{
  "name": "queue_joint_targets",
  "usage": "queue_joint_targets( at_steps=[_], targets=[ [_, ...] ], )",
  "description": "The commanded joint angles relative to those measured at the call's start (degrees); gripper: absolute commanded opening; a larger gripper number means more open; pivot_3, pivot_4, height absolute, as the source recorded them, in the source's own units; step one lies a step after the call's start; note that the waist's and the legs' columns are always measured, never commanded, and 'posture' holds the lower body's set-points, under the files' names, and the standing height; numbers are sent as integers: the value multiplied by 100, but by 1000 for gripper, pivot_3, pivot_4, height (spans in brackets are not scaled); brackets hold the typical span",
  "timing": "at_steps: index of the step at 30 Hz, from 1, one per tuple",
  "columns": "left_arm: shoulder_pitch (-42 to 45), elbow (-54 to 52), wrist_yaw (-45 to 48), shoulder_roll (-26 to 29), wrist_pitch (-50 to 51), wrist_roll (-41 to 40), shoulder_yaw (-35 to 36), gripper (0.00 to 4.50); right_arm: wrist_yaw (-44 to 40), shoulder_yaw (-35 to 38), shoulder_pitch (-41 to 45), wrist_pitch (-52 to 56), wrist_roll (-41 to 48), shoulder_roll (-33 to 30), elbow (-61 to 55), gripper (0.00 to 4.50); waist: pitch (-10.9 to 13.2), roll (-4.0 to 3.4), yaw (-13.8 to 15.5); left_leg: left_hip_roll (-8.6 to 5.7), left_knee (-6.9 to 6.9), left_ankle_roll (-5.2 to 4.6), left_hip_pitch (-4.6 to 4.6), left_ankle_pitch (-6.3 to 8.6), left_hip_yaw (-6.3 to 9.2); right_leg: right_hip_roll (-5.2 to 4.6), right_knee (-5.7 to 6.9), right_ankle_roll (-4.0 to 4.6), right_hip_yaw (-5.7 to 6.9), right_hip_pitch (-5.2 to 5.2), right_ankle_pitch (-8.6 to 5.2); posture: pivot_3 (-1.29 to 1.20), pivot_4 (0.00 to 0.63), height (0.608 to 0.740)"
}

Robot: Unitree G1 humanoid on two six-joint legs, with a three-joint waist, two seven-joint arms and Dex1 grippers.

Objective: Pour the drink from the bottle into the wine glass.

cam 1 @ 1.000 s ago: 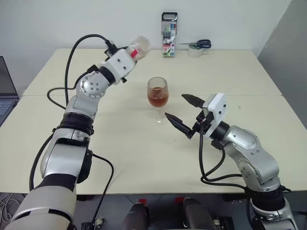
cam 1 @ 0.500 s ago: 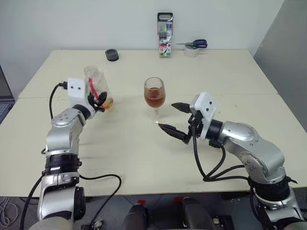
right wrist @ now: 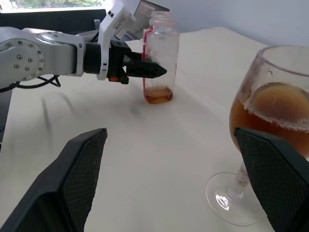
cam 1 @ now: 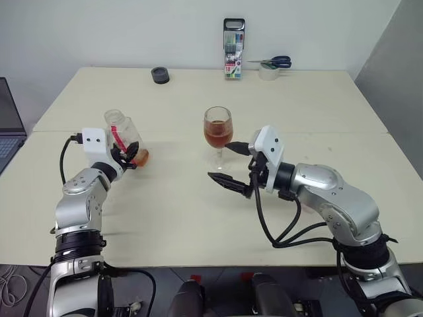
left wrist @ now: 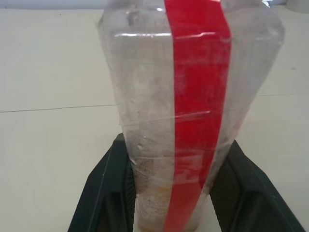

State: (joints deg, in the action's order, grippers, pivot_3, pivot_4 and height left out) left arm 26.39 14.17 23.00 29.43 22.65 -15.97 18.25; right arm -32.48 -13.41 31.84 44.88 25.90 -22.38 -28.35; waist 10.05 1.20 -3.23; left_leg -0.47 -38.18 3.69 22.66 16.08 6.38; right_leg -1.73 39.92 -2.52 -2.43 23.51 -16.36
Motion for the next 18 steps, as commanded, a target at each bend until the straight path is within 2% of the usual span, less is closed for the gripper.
queue_joint_targets(
  at_steps=[1,5,6,14,18],
  targets=[
    [-43,-11,90,13,-209,-95,89,3018,-12,47,120,-43,6,22,-156,4500,0,1,0,0,0,0,0,0,0,0,0,0,0,0,0,0,150,740],
    [-88,5,198,38,-280,-68,28,4304,5,58,114,-10,16,19,-181,4500,-1,1,-1,0,1,-7,-1,4,-2,0,0,0,0,0,0,0,150,740],
    [-96,19,223,51,-314,-40,4,4474,9,58,111,-4,14,18,-187,4500,-1,1,0,0,1,-13,-1,7,0,0,-1,0,0,0,0,0,150,740],
    [-300,77,329,123,-763,295,-251,4474,16,8,-56,-138,-130,-40,-118,4500,-1,1,1,0,3,-19,-2,11,-1,0,-2,0,0,0,0,0,150,740],
    [-563,-71,306,75,-912,295,-240,4474,2,-42,-536,-890,-511,-32,98,4500,-1,1,4,1,7,-20,-4,11,-3,0,-3,0,-1,0,0,0,150,740]
  ],
)
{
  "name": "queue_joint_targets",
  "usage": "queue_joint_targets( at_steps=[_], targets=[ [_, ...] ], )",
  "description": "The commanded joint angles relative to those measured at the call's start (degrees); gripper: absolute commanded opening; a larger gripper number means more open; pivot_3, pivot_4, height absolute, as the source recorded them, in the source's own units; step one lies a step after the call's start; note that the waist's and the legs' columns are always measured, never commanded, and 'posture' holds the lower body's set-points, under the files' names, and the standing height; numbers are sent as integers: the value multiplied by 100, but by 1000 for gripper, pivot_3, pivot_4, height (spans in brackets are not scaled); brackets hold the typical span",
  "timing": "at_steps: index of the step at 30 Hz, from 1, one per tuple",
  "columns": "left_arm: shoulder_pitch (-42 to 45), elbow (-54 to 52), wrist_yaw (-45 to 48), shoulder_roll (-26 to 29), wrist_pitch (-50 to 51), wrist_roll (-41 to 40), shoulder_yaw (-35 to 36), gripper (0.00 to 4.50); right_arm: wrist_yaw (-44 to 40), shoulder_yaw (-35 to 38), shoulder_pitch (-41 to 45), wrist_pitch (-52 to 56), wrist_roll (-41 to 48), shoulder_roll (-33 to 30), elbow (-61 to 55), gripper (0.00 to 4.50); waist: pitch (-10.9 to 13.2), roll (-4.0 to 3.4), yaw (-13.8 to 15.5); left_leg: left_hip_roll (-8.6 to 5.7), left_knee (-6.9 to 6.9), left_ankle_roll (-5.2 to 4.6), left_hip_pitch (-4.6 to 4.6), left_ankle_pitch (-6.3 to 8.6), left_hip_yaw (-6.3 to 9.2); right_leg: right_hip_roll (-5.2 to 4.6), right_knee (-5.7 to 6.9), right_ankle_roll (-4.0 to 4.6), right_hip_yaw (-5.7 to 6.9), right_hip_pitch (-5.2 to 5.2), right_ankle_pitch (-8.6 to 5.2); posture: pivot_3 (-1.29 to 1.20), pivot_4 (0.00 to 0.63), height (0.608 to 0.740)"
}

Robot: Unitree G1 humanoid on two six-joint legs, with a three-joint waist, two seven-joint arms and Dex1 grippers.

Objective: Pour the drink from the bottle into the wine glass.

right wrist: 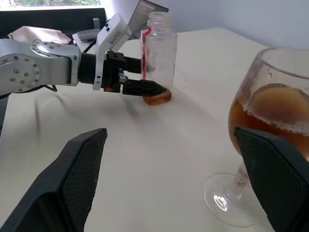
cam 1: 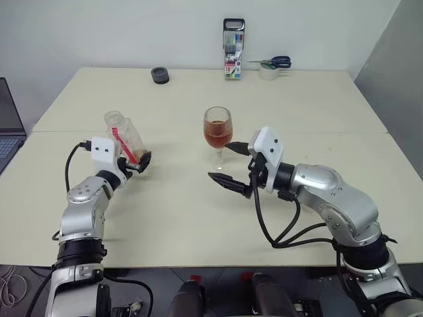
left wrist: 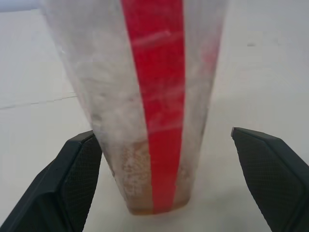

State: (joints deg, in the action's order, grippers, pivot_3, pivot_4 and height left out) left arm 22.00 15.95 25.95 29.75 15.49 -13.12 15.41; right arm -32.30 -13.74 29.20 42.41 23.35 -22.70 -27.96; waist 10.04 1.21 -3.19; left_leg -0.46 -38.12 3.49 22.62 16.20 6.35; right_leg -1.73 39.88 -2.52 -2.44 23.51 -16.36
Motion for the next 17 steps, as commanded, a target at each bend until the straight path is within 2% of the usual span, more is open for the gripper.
queue_joint_targets(
  at_steps=[1,4,10,17],
  targets=[
    [-193,-319,-4,32,-225,1,63,4474,-34,-11,-417,-892,-358,12,115,4500,-1,1,-1,0,1,0,0,0,0,0,-1,0,0,0,0,0,150,740],
    [-455,-514,-228,63,-218,173,37,4474,87,113,-938,-1408,-504,174,260,4500,0,1,4,1,2,-1,0,1,-2,0,-2,0,-2,0,0,0,150,740],
    [-859,-994,-655,-54,-183,202,175,4474,911,485,-1855,-2544,-1048,810,744,4500,-1,2,31,1,4,-2,-5,1,-5,0,0,0,-5,-2,0,0,150,740],
    [-960,-1298,-920,-346,-325,-53,367,4474,1256,527,-2061,-2958,-1332,1124,1104,4500,-1,2,41,4,6,-2,-21,1,-12,2,-1,0,-7,-12,0,0,150,740]
  ],
)
